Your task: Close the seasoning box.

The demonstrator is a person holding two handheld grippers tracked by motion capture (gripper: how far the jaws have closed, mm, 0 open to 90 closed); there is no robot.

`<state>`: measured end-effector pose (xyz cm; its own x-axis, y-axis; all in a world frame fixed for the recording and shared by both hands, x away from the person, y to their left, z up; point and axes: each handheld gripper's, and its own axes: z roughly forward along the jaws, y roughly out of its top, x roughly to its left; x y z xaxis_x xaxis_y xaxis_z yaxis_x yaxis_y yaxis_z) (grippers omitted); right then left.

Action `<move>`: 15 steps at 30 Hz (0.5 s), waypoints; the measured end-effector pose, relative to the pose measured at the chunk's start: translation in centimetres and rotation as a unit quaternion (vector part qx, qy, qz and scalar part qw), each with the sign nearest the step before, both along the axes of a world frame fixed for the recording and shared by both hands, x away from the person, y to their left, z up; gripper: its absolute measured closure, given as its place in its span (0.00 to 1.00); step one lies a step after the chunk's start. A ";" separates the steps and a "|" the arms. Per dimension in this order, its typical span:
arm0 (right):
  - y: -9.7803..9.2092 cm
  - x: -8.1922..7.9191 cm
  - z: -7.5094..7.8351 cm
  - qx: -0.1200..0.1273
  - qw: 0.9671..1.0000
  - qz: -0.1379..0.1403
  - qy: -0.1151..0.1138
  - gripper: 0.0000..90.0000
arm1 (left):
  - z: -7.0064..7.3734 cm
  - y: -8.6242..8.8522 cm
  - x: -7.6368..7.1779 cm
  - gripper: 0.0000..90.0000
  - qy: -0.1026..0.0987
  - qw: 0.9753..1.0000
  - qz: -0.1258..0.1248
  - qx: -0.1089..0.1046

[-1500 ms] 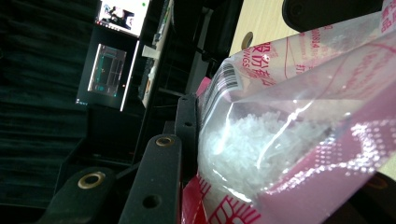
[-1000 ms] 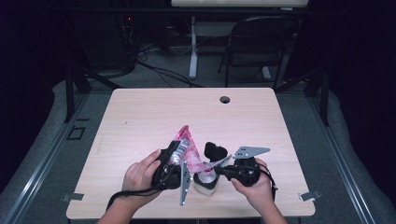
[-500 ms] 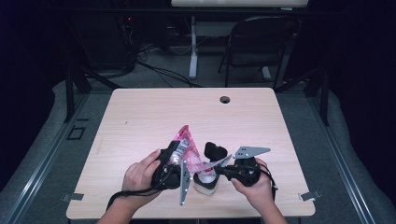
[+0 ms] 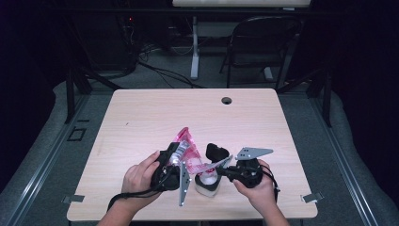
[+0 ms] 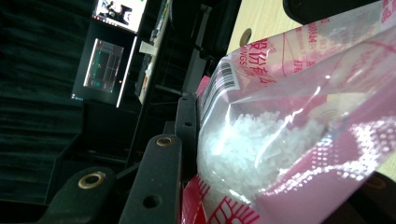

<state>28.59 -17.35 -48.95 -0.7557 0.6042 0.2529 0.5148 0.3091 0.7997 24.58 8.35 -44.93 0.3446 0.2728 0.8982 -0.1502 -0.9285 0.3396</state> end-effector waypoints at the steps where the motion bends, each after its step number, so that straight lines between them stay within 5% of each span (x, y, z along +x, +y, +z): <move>1: 0.1 0.0 0.0 0.002 1.000 0.000 -0.001 1.00 | 0.0 0.1 0.0 0.85 0.001 1.000 0.001 -0.001; 15: 0.3 -0.1 0.4 0.005 1.000 -0.005 -0.011 1.00 | -1.0 1.4 0.4 0.85 0.023 0.999 0.015 -0.022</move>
